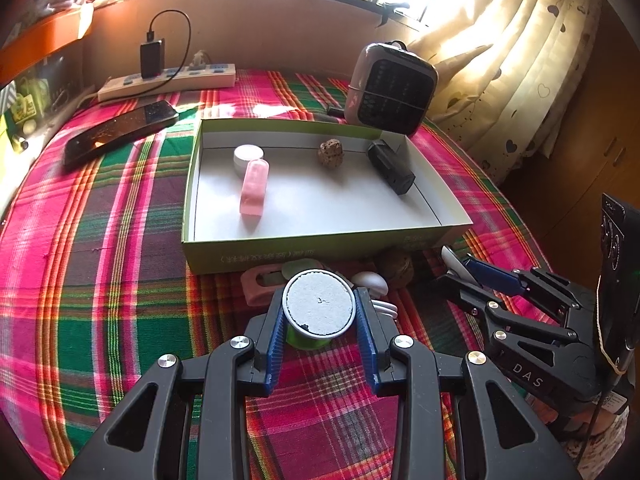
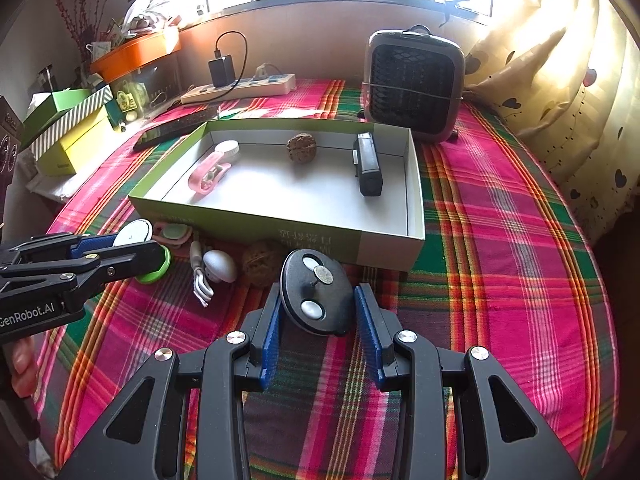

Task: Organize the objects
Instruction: 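Lift and carry the spool and black oval object over the box with both grippers, then lower both objects into the box and open both grippers, then grasp the second walnut with the right gripper while the left gripper moves toward the pink-and-mint clip, then grasp the pink-and-mint clip with the left gripper while the right gripper holds the walnut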

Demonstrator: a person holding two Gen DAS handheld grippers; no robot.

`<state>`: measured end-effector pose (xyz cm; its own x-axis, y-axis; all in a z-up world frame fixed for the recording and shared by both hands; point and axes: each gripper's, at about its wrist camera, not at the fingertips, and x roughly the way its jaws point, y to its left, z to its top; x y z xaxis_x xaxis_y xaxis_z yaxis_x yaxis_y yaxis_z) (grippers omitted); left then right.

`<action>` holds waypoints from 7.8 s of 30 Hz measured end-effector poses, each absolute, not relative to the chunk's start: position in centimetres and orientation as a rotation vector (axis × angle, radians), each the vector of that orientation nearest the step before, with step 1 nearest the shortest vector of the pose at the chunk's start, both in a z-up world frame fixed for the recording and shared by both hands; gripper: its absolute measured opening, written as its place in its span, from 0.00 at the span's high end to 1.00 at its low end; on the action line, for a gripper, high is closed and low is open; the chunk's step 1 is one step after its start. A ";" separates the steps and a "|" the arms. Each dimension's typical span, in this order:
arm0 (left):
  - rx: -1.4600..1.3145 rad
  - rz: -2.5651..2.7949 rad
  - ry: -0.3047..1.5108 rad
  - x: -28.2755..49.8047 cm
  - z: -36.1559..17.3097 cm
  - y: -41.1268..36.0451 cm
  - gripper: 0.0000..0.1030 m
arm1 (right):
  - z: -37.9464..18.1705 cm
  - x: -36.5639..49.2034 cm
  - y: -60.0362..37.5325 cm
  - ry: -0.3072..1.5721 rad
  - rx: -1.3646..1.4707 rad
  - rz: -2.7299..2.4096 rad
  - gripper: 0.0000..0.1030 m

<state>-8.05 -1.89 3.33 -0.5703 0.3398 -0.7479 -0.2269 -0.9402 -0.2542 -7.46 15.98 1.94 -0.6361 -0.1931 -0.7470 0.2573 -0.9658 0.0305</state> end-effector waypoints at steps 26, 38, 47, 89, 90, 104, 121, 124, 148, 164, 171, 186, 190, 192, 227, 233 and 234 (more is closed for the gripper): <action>-1.163 2.519 -0.151 -11.1 6.5 -1.3 0.71 | 4.8 -9.7 15.2 0.126 1.118 -2.631 0.65; -1.167 2.509 -0.135 -15.6 6.5 -0.9 0.71 | 4.3 -13.6 15.0 0.137 1.139 -2.620 0.65; -1.204 2.500 -0.114 -19.0 5.4 -0.5 0.71 | 3.3 -16.1 14.2 0.153 1.167 -2.588 0.65; -1.289 2.491 -0.074 -24.0 1.9 0.3 0.70 | 0.5 -19.6 12.1 0.357 1.228 -2.559 0.65; -1.290 2.493 -0.069 -24.0 1.9 0.3 0.70 | 0.5 -19.6 12.1 0.359 1.227 -2.559 0.65; -1.300 2.504 -0.069 -24.0 2.1 0.0 0.64 | 0.6 -19.2 11.7 0.367 1.211 -2.553 0.60; -1.274 2.514 -0.073 -22.9 3.0 -0.2 0.59 | 1.4 -18.2 12.0 0.345 1.188 -2.577 0.55; -1.267 2.515 -0.068 -22.4 3.3 -0.2 0.59 | 1.7 -17.8 12.1 0.339 1.182 -2.582 0.55; -1.201 2.557 -0.119 -17.1 5.2 -3.2 0.59 | 4.0 -13.5 13.1 0.232 1.120 -2.651 0.55; -1.125 2.634 -0.161 -11.3 5.2 -6.5 0.59 | 3.9 -9.8 14.4 0.105 1.109 -2.679 0.54; -1.131 2.606 -0.181 -9.5 3.9 -7.0 0.59 | 2.3 -9.2 14.3 0.062 1.164 -2.662 0.48; -1.209 2.492 -0.145 -9.8 1.4 -6.5 0.59 | 0.6 -10.6 13.4 -0.018 1.249 -2.648 0.48; -1.219 2.472 -0.131 -10.2 1.1 -6.2 0.59 | 0.2 -11.0 13.3 -0.025 1.280 -2.643 0.48; -1.218 2.466 -0.113 -10.3 1.1 -5.9 0.59 | 0.1 -11.1 13.3 -0.021 1.286 -2.646 0.48; -1.157 2.361 0.104 -8.9 1.5 -2.2 0.59 | 0.2 -8.3 15.9 -0.030 1.295 -2.669 0.69; -1.133 2.321 0.186 -9.1 1.4 -1.1 0.59 | 0.2 -8.2 16.7 -0.036 1.296 -2.675 0.69; -1.145 2.310 0.194 -9.3 1.2 -0.8 0.59 | 0.2 -8.2 16.8 -0.033 1.296 -2.676 0.69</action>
